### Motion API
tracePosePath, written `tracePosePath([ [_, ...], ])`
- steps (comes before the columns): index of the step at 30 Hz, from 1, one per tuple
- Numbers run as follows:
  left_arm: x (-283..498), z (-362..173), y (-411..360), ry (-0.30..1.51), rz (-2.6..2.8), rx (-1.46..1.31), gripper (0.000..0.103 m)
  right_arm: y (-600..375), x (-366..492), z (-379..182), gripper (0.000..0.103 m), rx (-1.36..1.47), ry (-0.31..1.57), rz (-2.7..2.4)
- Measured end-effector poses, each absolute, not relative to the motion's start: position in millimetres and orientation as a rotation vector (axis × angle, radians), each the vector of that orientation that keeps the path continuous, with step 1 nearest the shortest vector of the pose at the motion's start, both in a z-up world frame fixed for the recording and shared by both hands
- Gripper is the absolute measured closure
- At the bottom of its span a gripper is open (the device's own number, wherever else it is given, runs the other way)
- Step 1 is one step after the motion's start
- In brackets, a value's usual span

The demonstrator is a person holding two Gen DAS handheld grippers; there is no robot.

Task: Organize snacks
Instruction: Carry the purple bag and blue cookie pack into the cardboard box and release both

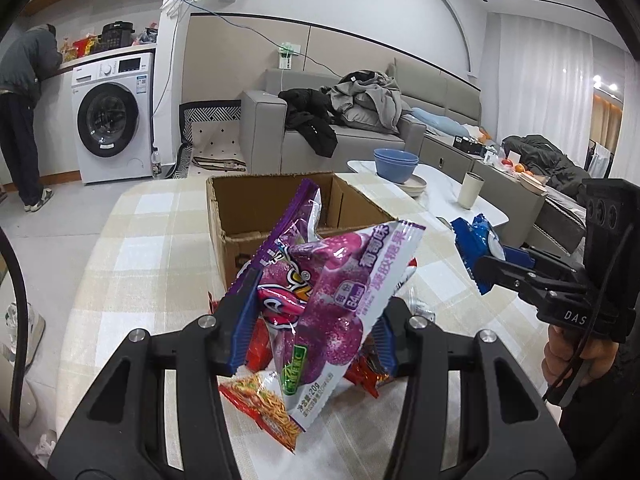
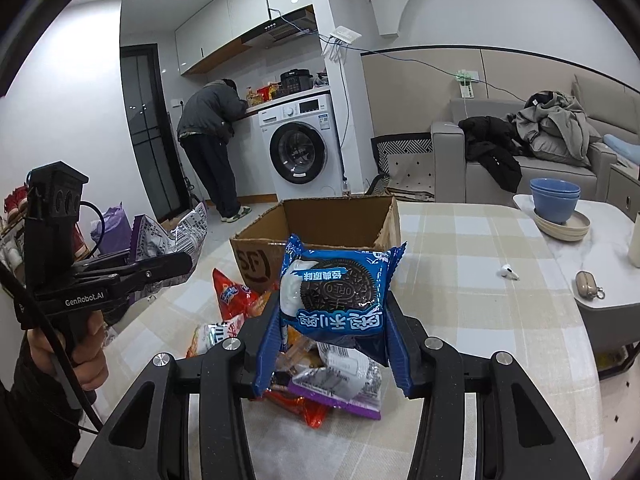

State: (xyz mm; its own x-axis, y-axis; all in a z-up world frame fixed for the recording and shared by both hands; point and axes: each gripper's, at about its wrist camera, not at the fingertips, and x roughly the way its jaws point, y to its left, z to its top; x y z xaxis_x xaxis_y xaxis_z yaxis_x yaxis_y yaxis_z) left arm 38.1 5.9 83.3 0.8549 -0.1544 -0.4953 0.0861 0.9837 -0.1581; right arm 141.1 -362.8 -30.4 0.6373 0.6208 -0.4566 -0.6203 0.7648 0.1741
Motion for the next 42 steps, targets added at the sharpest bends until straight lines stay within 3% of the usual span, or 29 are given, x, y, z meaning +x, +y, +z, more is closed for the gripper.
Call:
tracePosePath([
  [19, 80, 111, 20, 0.519, -0.119, -0.135, 0.056, -331, 174, -9, 0.056, -0.013, 0.492, 0.709],
  [42, 153, 95, 13, 0.554, -0.093, -0.119, 0.056, -305, 223, -23, 0.056, -0.002, 0.517, 0.739],
])
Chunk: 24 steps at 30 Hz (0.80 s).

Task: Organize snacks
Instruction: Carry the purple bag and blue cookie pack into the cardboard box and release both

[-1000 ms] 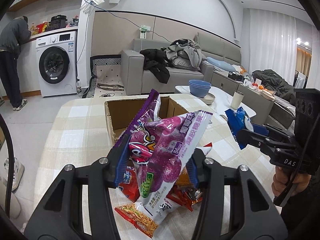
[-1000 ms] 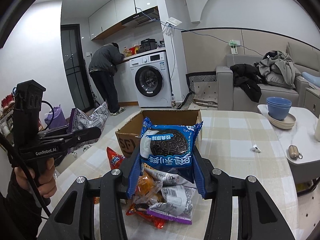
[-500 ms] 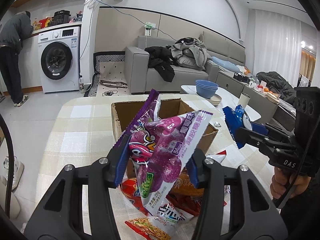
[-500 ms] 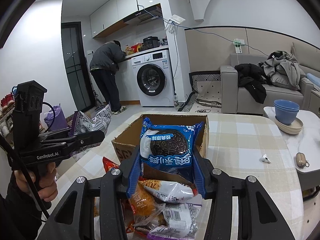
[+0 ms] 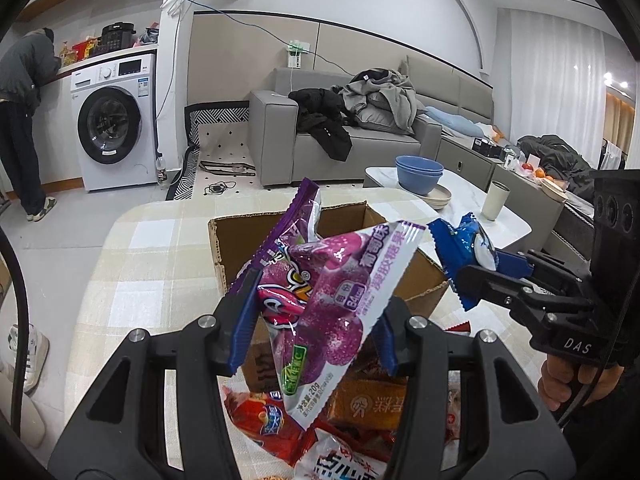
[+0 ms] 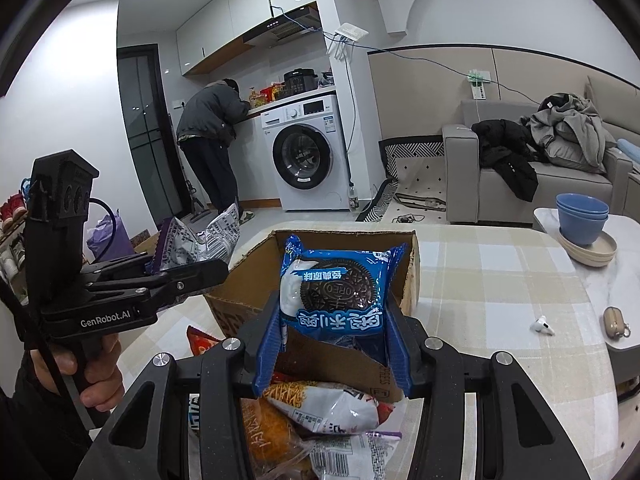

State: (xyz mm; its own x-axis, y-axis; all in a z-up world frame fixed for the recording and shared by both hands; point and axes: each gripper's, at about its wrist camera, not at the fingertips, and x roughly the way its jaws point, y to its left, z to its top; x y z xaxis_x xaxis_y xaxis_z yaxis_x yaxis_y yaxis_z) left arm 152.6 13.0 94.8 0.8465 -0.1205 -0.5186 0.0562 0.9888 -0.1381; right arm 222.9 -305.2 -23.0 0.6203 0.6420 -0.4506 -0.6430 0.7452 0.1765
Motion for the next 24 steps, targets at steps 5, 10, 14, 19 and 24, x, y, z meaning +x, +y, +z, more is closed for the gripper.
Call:
tracePosePath([
  [5, 165, 91, 12, 0.559, -0.087, -0.116, 0.056, -299, 234, -27, 0.056, -0.004, 0.529, 0.743],
  [10, 185, 84, 11, 0.572, -0.081, -0.117, 0.056, -295, 243, -29, 0.056, -0.002, 0.532, 0.743],
  [14, 204, 79, 12, 0.58, -0.073, -0.12, 0.056, -291, 251, -32, 0.056, -0.008, 0.54, 0.74],
  [19, 212, 74, 16, 0.584, -0.069, -0.119, 0.056, -287, 259, -36, 0.056, -0.017, 0.548, 0.732],
  [24, 223, 68, 17, 0.585, -0.063, -0.107, 0.056, -282, 266, -40, 0.056, -0.033, 0.557, 0.724],
])
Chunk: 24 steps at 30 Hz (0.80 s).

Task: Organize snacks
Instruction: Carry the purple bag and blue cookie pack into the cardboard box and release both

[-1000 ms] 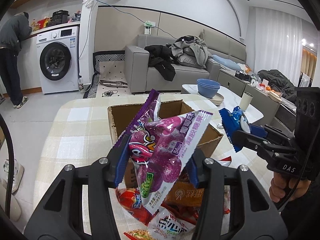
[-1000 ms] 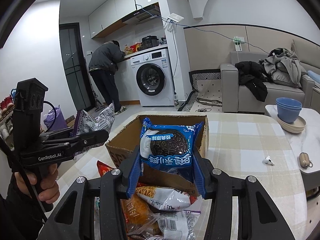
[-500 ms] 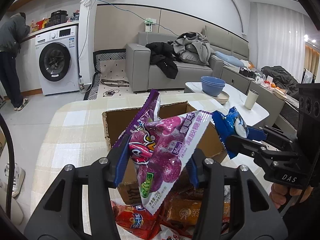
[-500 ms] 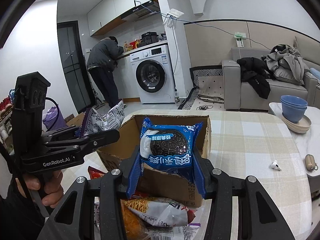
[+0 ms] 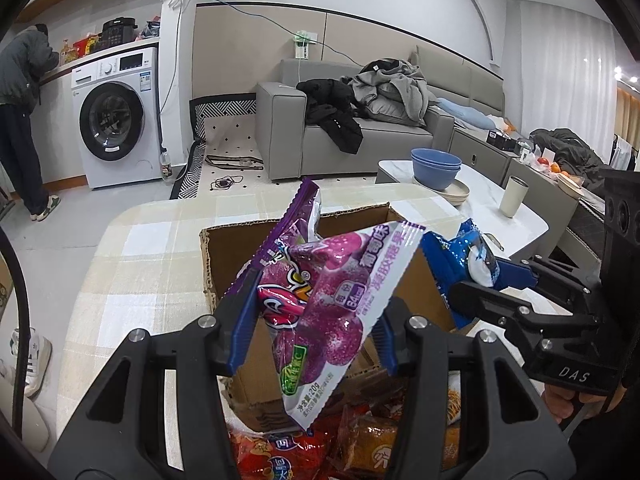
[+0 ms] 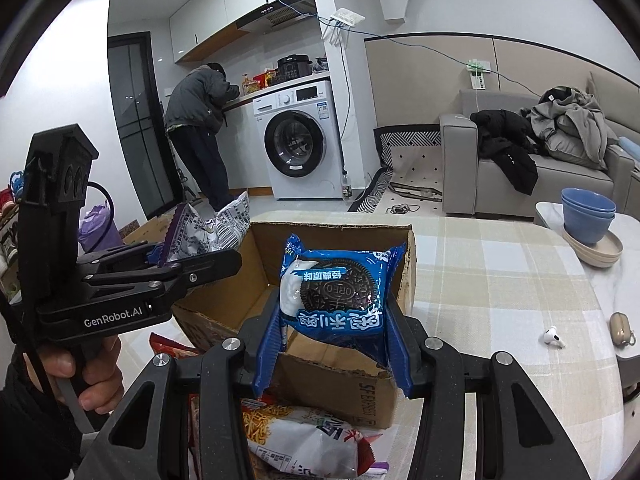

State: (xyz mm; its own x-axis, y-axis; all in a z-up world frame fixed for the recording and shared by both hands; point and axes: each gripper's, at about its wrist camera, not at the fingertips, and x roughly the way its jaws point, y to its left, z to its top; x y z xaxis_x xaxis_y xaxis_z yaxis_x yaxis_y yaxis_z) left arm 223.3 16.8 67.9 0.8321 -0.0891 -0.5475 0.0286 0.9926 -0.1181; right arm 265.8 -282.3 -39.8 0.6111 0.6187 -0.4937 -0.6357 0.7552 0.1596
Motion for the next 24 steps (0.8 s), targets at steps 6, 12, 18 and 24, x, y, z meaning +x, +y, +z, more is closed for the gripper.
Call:
tracePosePath([
  [6, 241, 53, 17, 0.602, -0.052, -0.082, 0.056, -275, 271, -43, 0.056, -0.056, 0.566, 0.727],
  [12, 252, 43, 14, 0.626, -0.044, -0.057, 0.056, -271, 274, -49, 0.056, -0.073, 0.579, 0.729],
  [18, 262, 32, 10, 0.648, -0.036, -0.035, 0.056, -266, 278, -51, 0.056, -0.087, 0.581, 0.727],
  [24, 264, 28, 17, 0.673, -0.042, -0.061, 0.055, -267, 278, -49, 0.054, -0.094, 0.579, 0.731],
])
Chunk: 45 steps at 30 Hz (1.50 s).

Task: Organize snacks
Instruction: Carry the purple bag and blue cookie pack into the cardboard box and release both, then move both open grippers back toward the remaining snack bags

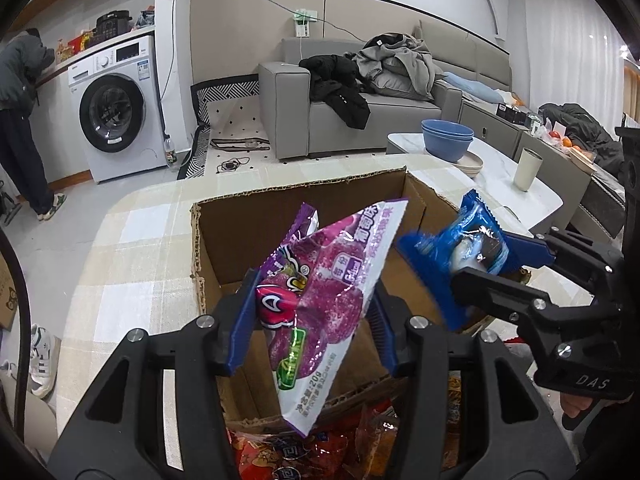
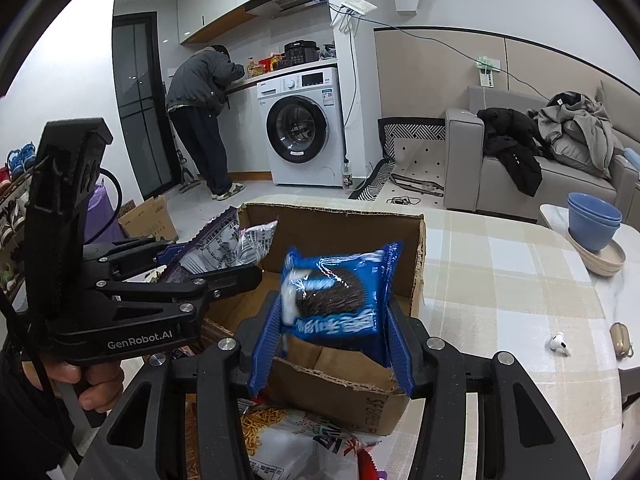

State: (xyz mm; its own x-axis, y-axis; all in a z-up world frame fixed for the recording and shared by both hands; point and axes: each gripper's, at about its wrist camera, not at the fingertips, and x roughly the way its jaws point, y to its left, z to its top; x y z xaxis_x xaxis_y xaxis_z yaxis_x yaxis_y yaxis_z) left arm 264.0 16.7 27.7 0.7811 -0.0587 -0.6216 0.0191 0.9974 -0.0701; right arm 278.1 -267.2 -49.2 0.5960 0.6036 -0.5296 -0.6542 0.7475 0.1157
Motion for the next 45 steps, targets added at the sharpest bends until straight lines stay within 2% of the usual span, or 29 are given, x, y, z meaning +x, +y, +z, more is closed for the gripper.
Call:
tracePosePath([
  [2, 264, 28, 20, 0.68, -0.045, -0.078, 0.055, -271, 275, -46, 0.053, -0.087, 0.568, 0.736],
  [5, 262, 32, 23, 0.691, -0.047, -0.094, 0.049, -276, 270, -43, 0.042, -0.084, 0.554, 0.718],
  [7, 258, 35, 26, 0.696, -0.041, -0.097, 0.028, -284, 268, -40, 0.025, -0.065, 0.553, 0.717],
  [9, 249, 41, 28, 0.687, -0.054, -0.107, 0.021, -291, 265, -39, 0.015, -0.058, 0.556, 0.711],
  [11, 239, 45, 28, 0.683, -0.053, -0.114, 0.018, -297, 261, -38, 0.01, -0.066, 0.561, 0.683],
  [12, 234, 47, 29, 0.683, -0.052, -0.116, 0.014, -301, 259, -37, 0.006, -0.068, 0.561, 0.664],
  [13, 229, 49, 30, 0.68, -0.054, -0.122, 0.005, -305, 256, -38, 0.002, -0.063, 0.559, 0.657],
  [14, 223, 52, 31, 0.677, -0.052, -0.128, 0.0, -309, 253, -38, 0.001, -0.055, 0.557, 0.653],
  [30, 133, 62, 35, 0.653, -0.009, -0.11, 0.001, -344, 212, -44, 0.001, -0.048, 0.595, 0.652],
  [45, 68, 30, 40, 0.677, -0.01, -0.081, 0.001, -362, 198, -70, 0.001, -0.037, 0.654, 0.625],
])
